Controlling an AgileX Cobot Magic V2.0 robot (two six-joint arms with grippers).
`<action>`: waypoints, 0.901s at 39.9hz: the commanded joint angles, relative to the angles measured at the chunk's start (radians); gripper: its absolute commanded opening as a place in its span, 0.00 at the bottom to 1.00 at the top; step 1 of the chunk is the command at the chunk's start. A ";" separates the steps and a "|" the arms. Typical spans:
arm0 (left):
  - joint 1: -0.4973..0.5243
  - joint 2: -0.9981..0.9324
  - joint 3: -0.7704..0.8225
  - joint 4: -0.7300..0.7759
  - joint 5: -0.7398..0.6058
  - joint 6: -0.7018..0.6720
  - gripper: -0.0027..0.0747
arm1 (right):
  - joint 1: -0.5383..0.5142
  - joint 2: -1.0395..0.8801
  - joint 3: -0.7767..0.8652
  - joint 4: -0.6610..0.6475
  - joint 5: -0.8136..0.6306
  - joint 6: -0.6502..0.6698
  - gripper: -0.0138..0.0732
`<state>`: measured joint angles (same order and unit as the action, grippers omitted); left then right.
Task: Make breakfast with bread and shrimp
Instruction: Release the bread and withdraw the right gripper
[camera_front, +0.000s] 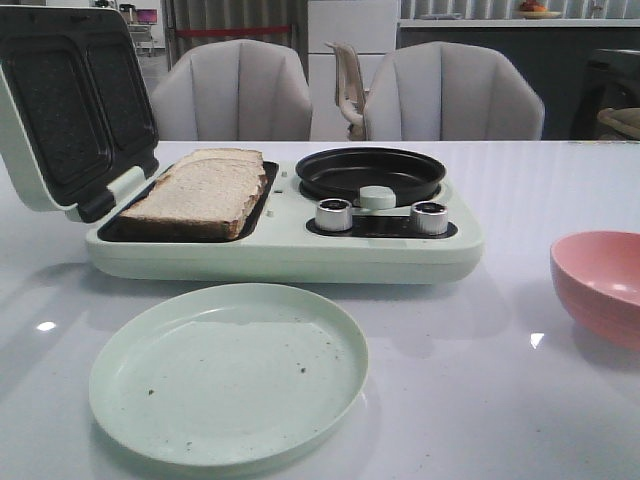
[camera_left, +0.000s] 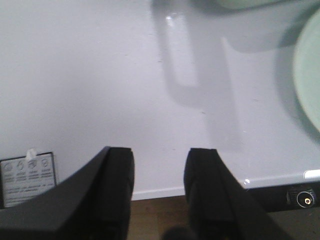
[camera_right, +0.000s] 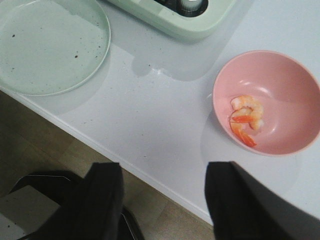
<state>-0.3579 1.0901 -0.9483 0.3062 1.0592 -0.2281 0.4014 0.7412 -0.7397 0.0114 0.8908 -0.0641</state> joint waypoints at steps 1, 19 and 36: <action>0.144 0.049 -0.091 -0.044 -0.032 0.069 0.34 | -0.002 -0.005 -0.027 -0.001 -0.060 0.002 0.71; 0.595 0.362 -0.387 -0.644 -0.150 0.459 0.16 | -0.002 -0.005 -0.027 -0.001 -0.060 0.002 0.71; 0.606 0.685 -0.656 -0.966 -0.181 0.507 0.16 | -0.002 -0.005 -0.027 -0.001 -0.060 0.002 0.71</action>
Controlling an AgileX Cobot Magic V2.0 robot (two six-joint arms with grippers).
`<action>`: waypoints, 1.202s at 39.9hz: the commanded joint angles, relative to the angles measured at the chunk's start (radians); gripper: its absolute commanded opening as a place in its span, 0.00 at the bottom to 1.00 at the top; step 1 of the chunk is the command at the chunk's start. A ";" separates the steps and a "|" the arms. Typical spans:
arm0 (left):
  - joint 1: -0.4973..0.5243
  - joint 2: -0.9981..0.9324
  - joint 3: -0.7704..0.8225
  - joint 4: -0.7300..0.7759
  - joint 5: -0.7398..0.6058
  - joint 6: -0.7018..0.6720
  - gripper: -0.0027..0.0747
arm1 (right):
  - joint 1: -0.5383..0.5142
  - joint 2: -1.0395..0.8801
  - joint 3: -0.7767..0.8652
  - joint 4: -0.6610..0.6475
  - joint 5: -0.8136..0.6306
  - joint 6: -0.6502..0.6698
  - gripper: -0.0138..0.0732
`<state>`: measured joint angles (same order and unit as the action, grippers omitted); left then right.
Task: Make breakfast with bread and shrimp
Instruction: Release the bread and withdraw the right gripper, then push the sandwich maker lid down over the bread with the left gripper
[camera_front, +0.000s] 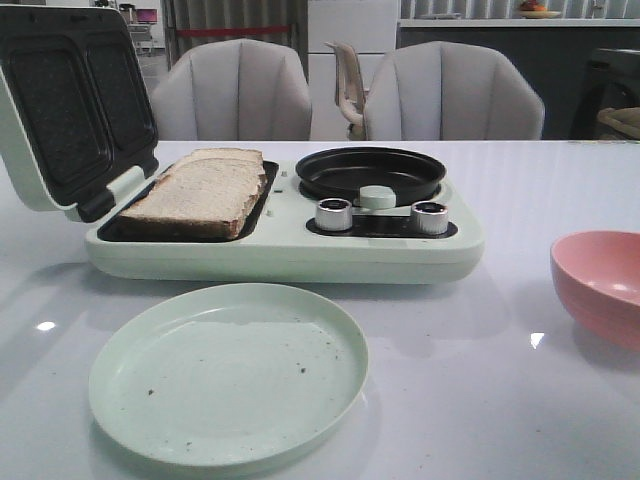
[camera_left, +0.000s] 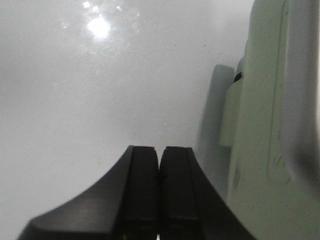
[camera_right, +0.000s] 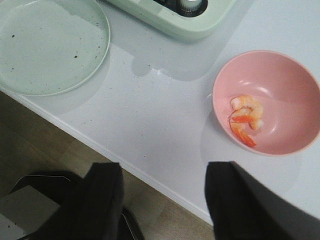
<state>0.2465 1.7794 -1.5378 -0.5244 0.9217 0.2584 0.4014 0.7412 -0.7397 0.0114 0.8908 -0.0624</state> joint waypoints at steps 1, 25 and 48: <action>0.002 0.008 -0.075 -0.162 -0.039 0.041 0.16 | -0.002 -0.005 -0.027 -0.001 -0.060 0.001 0.71; -0.068 0.051 -0.107 -0.604 0.154 0.343 0.16 | -0.002 -0.005 -0.027 -0.001 -0.060 0.001 0.71; -0.403 -0.380 0.437 -0.451 -0.158 0.529 0.16 | -0.002 -0.005 -0.027 -0.001 -0.060 0.001 0.71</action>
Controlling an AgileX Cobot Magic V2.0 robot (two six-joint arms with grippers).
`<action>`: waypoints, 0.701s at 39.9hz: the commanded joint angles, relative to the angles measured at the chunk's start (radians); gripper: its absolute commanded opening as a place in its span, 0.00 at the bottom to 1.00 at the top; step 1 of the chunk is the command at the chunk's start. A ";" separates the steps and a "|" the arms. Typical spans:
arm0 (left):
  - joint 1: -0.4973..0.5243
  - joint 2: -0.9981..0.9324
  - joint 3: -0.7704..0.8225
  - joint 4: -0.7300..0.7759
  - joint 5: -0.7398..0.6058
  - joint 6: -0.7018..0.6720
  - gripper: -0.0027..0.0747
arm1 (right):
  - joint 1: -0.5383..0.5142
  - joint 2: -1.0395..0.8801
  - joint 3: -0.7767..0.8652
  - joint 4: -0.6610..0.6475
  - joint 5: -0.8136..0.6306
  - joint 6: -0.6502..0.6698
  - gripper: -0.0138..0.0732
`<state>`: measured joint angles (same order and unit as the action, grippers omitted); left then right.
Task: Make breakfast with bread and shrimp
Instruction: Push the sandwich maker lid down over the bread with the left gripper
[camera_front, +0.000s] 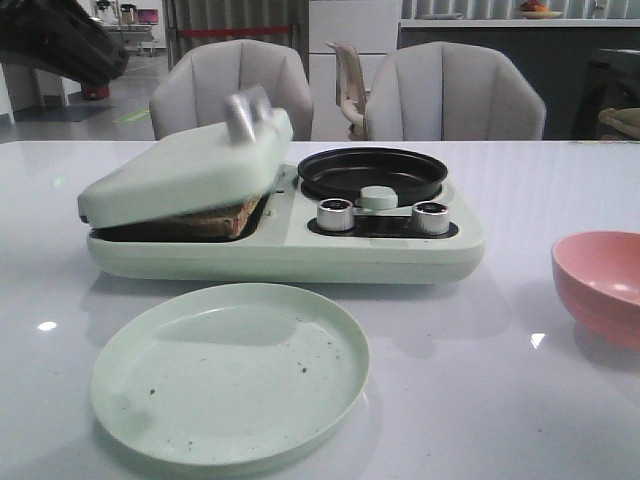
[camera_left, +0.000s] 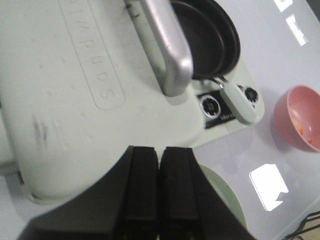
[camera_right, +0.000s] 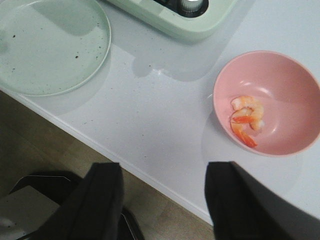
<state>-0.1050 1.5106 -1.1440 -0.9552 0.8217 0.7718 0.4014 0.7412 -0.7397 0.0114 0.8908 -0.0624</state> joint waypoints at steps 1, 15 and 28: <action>-0.073 -0.138 0.061 -0.001 -0.070 0.016 0.16 | -0.002 -0.005 -0.027 -0.001 -0.060 0.001 0.71; -0.298 -0.470 0.289 0.182 -0.146 -0.017 0.17 | -0.002 -0.005 -0.027 -0.001 -0.060 0.001 0.71; -0.310 -0.744 0.420 0.586 -0.150 -0.394 0.16 | -0.002 -0.005 -0.027 -0.001 -0.060 0.001 0.71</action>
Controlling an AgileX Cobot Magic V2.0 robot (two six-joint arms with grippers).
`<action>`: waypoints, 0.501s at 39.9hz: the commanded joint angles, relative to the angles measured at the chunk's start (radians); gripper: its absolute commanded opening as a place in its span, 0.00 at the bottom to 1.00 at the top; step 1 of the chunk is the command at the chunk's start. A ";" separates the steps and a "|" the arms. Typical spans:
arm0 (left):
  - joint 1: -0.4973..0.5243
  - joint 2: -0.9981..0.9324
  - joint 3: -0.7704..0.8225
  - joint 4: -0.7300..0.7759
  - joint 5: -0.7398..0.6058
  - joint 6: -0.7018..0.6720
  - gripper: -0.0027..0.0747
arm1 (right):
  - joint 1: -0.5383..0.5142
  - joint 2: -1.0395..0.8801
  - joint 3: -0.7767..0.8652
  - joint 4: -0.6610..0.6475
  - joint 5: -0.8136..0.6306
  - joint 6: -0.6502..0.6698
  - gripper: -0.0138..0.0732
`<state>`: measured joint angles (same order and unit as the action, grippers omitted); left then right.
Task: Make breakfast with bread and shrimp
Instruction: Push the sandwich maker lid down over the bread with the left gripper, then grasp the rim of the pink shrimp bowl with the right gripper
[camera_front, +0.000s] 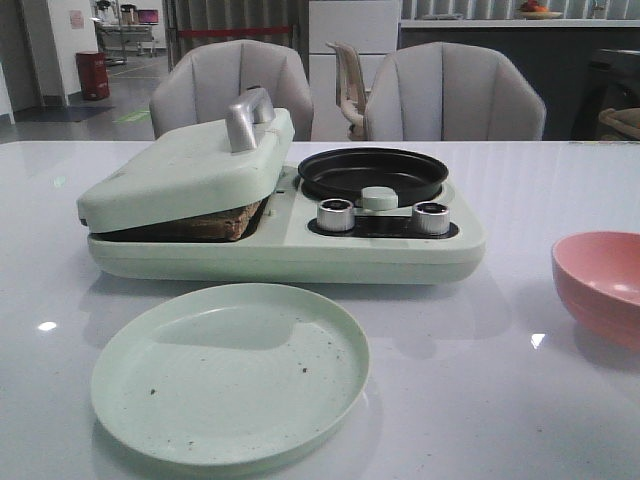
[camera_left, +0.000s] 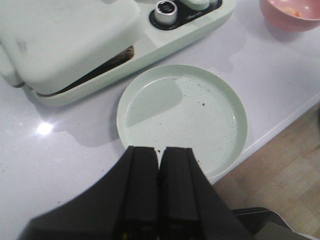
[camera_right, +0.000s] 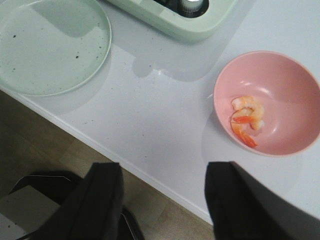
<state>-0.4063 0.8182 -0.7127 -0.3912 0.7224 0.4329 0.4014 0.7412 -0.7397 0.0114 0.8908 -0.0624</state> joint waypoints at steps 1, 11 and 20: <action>-0.008 -0.064 -0.005 0.022 -0.051 -0.055 0.16 | -0.002 -0.005 -0.027 -0.001 -0.060 0.001 0.71; -0.008 -0.090 0.005 0.022 -0.051 -0.055 0.16 | -0.002 -0.005 -0.027 0.001 -0.073 0.001 0.71; -0.008 -0.090 0.005 0.022 -0.051 -0.055 0.16 | -0.002 -0.005 -0.027 0.002 -0.110 0.001 0.71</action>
<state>-0.4063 0.7329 -0.6818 -0.3504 0.7293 0.3881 0.4014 0.7412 -0.7397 0.0114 0.8649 -0.0617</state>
